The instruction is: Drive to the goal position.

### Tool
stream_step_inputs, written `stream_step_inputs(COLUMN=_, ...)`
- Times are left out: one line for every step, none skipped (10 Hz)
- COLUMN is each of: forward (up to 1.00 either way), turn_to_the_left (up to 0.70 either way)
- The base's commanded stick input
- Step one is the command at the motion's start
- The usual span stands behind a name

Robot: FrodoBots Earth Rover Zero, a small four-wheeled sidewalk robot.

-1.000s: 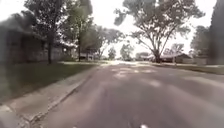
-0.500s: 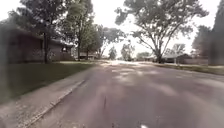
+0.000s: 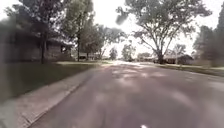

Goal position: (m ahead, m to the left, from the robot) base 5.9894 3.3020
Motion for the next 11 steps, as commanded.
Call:
stream_step_inputs(forward=1.0, turn_to_the_left=0.0)
stream_step_inputs(forward=1.0, turn_to_the_left=0.0)
stream_step_inputs(forward=1.0, turn_to_the_left=0.0)
stream_step_inputs(forward=1.0, turn_to_the_left=0.0)
stream_step_inputs(forward=1.0, turn_to_the_left=0.0)
stream_step_inputs(forward=1.0, turn_to_the_left=0.0)
stream_step_inputs(forward=1.0, turn_to_the_left=0.0)
stream_step_inputs(forward=1.0, turn_to_the_left=0.0)
stream_step_inputs(forward=1.0, turn_to_the_left=0.0)
stream_step_inputs(forward=1.0, turn_to_the_left=0.0)
stream_step_inputs(forward=1.0, turn_to_the_left=0.0)
